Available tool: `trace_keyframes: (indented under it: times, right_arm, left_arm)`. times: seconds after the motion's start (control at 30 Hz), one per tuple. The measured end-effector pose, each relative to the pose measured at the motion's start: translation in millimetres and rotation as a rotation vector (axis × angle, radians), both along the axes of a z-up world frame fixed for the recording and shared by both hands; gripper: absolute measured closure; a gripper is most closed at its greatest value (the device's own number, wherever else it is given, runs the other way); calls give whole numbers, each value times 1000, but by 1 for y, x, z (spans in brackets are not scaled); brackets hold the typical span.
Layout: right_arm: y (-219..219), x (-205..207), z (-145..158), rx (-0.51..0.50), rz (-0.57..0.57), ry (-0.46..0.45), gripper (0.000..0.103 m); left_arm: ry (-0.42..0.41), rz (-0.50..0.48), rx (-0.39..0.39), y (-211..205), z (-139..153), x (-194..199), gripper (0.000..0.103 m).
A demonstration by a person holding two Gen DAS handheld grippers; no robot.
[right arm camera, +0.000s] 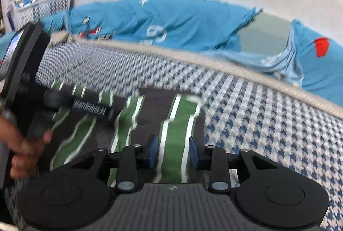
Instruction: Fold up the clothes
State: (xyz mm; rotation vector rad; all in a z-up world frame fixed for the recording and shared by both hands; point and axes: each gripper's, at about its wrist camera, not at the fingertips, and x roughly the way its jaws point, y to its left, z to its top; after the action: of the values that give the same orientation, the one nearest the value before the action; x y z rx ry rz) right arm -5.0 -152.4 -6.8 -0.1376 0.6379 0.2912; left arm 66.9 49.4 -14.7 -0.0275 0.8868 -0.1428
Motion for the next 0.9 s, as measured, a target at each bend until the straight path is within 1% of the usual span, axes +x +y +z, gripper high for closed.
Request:
trace_keyframes:
  times: [0.1,0.23,0.27,0.3,0.43,0.63,0.9]
  right_arm:
    - [2,7,3,21,-27,-45,72]
    - [7,19,3,31,-55,-72,73]
    - [8,23,2,33,-61,-72,75]
    - [10,27,1,35,-66,-72,78]
    - [14,36,-4,39,-69,-63,82]
    - [17,48,-13,31,-76,-43,82]
    - [25,63,-31,14,-96,7,82]
  left_arm:
    - [0,-9,7,2,1,-2,0]
    - [6,-11,12,9,3,-4,0]
    - [8,-10,12,11,3,-5,0]
    - [10,-8,11,14,4,-5,0]
    - [14,-1,4,25,5,-7,0]
    - [16,20,-11,42,7,-7,0]
    - [34,52,-18,65,5,-8,0]
